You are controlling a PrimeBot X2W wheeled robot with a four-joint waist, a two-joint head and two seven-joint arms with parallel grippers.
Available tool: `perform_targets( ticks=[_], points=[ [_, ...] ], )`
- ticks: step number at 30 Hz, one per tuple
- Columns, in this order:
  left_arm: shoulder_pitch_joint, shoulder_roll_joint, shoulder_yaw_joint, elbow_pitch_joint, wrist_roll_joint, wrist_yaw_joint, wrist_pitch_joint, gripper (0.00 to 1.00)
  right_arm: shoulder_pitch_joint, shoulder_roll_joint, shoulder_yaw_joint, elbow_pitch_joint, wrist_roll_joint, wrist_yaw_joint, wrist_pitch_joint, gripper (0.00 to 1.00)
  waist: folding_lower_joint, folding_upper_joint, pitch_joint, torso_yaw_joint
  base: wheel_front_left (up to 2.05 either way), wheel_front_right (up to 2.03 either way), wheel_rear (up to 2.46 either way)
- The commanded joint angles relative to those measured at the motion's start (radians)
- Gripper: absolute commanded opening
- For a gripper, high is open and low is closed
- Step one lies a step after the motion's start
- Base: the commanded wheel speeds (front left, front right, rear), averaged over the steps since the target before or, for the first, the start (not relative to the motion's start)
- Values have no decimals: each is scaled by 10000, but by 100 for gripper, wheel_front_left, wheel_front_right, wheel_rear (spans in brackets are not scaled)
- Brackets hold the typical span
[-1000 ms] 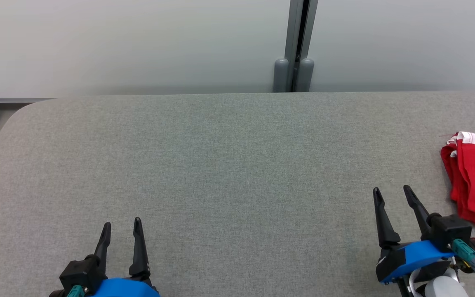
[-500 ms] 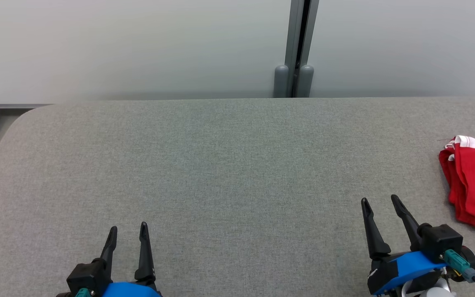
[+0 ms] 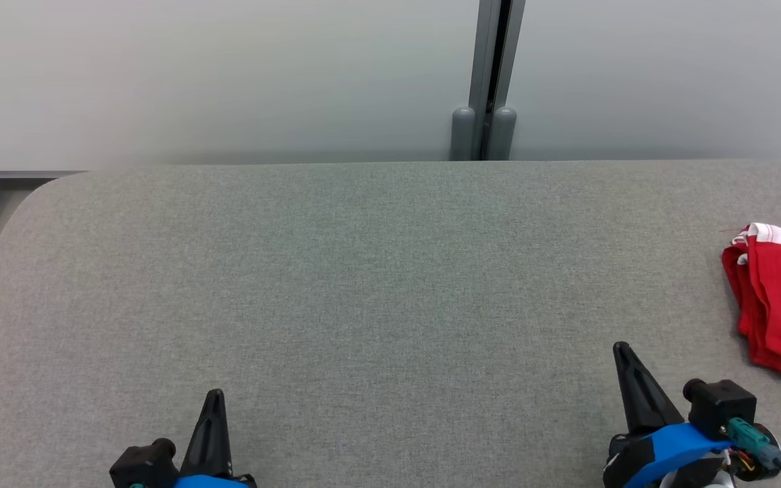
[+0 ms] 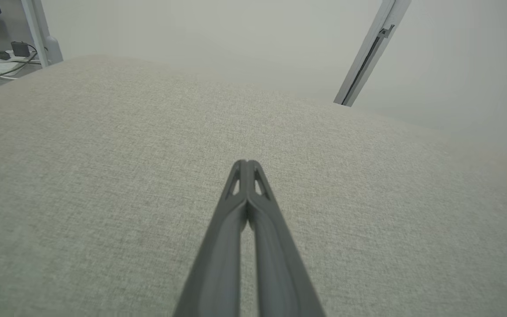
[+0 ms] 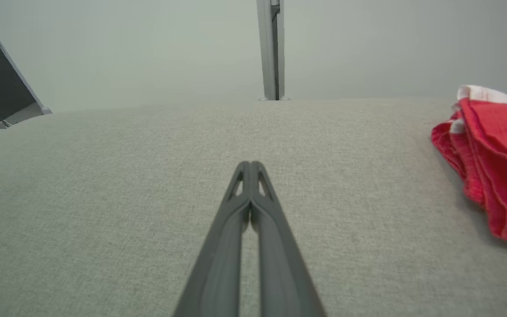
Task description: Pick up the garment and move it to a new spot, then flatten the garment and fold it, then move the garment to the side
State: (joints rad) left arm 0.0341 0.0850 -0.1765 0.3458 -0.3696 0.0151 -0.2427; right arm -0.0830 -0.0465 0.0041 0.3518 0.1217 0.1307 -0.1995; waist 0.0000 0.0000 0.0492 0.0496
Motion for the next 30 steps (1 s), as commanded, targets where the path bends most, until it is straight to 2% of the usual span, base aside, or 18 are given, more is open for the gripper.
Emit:
perform_targets(
  ticks=[1, 30],
  points=[
    [-161, -13, 130, -161, -479, -74, 119, 0, -134, -15, -105, -126, 579, 0, 119, 0, 0, 0, -8, -9, 0, 0, 0],
    [-641, -124, 1109, -477, -4636, -560, 1320, 0, -151, -27, -441, -531, 5578, 0, 1132, 0, 0, 0, -112, -121, 0, 0, 0]
  ],
)
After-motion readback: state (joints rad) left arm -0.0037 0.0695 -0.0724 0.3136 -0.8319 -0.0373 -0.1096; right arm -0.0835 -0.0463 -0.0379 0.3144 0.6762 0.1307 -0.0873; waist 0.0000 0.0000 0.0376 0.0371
